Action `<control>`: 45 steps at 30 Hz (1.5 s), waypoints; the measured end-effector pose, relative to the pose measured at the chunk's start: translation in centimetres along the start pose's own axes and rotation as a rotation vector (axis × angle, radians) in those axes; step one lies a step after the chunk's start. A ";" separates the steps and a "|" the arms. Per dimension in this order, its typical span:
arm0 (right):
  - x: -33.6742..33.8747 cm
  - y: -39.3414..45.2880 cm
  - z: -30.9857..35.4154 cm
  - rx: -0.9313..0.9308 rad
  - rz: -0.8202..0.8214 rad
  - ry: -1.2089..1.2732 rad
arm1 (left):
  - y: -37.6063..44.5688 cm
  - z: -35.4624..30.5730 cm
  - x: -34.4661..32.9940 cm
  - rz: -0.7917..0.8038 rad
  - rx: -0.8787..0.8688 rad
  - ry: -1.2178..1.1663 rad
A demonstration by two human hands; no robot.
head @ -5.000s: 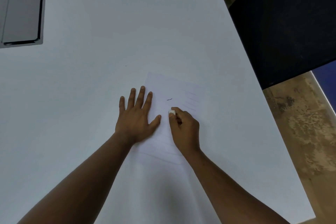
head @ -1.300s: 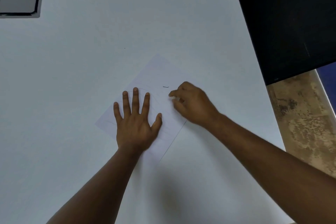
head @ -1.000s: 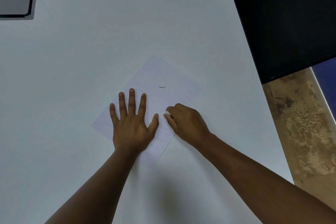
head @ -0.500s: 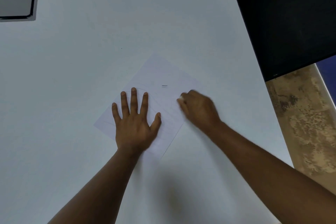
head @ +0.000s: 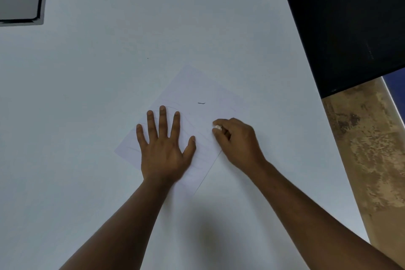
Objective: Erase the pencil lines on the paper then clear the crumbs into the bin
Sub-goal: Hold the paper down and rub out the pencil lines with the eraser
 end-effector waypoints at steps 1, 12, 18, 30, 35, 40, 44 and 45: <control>-0.4 -0.4 0.2 0.025 0.014 -0.007 | 0.0 0.0 0.0 0.000 -0.002 0.001; 0.5 0.8 -2.7 0.351 -0.020 -0.315 | 0.1 0.0 0.3 0.040 -0.019 0.034; 1.0 0.5 -2.4 0.100 -0.102 -0.148 | 0.1 0.0 0.5 0.038 -0.022 0.012; -1.6 -3.3 1.4 -0.024 -0.034 0.044 | 0.4 -0.4 1.7 0.057 -0.198 0.075; -1.7 -3.2 1.3 -0.012 -0.014 0.039 | -1.5 -3.6 0.4 0.024 -0.031 -0.105; -2.0 -3.2 1.2 0.184 0.092 -0.119 | -2.9 -4.2 -1.2 0.002 0.038 -0.059; -0.7 -0.8 -0.8 0.289 0.113 -0.300 | -3.0 -4.2 -1.2 0.011 0.035 -0.039; 0.0 0.2 -1.7 0.242 0.070 -0.332 | -3.0 -4.2 -1.2 0.014 0.041 -0.038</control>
Point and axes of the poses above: each hand's wrist, its own y-axis towards the middle knuckle, its own x-axis out of the back of the hand, z = x × y, the point moved 1 cm from there along y, towards the middle knuckle, and after that the axes turned 1 degree about -x, right-handed, at the moved point
